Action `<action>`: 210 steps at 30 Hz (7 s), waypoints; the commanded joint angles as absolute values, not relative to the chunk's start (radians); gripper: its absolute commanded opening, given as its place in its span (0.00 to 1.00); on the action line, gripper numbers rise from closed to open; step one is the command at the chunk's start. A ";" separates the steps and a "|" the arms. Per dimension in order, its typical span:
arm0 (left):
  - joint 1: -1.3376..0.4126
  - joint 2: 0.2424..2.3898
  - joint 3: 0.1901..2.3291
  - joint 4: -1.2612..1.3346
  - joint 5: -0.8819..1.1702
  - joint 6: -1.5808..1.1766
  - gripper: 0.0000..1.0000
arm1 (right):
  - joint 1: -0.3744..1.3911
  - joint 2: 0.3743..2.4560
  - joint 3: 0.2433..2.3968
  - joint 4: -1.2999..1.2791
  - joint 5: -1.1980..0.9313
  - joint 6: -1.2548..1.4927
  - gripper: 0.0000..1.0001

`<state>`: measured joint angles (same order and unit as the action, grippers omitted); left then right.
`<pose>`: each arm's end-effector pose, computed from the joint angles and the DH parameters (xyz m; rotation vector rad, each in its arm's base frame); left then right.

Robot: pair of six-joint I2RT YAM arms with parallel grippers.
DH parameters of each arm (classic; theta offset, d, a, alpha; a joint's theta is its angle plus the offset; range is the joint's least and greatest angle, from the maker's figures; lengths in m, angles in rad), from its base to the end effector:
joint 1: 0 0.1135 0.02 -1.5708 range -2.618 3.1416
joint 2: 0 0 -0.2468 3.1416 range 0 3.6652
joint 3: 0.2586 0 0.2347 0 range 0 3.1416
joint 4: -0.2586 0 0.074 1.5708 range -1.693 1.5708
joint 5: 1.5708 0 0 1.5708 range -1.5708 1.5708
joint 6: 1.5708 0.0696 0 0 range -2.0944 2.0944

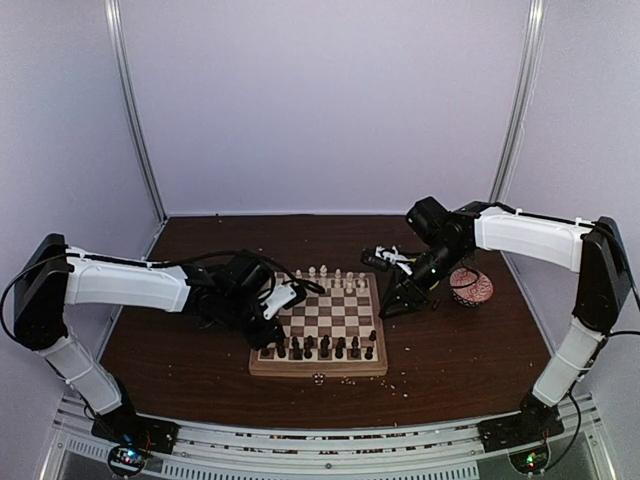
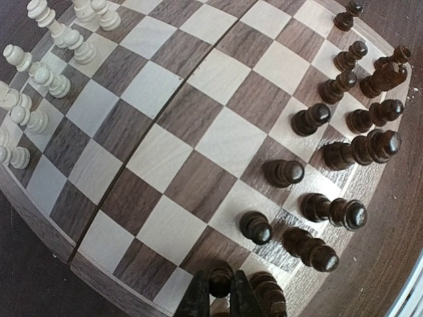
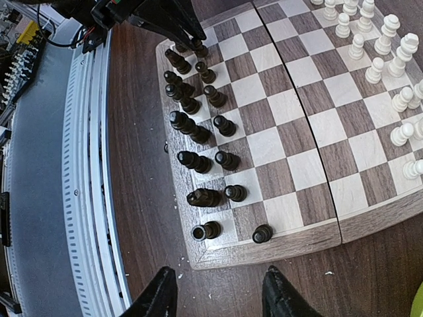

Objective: Set up the chess pieces on the board
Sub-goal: Place the pawn at g7, then pick up the pawn from the center of the board, then pass from the right arm to the left

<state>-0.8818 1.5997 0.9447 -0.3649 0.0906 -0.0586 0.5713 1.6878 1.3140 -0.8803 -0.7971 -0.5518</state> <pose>0.1977 -0.2500 0.1475 1.0935 2.4199 -0.4473 0.2424 0.2150 0.2151 -1.5484 2.1295 1.1102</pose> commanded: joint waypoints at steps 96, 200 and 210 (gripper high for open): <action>-0.881 1.540 1.144 -0.268 0.019 -0.107 0.36 | 0.438 1.885 1.253 -0.734 0.208 -1.570 0.31; -0.789 1.666 1.007 0.468 0.565 -0.484 0.38 | 0.648 1.889 1.692 -0.808 -0.960 -0.478 0.19; -0.775 1.682 0.996 0.530 0.567 -0.526 0.33 | 0.662 1.887 1.682 -0.829 -0.955 -0.505 0.19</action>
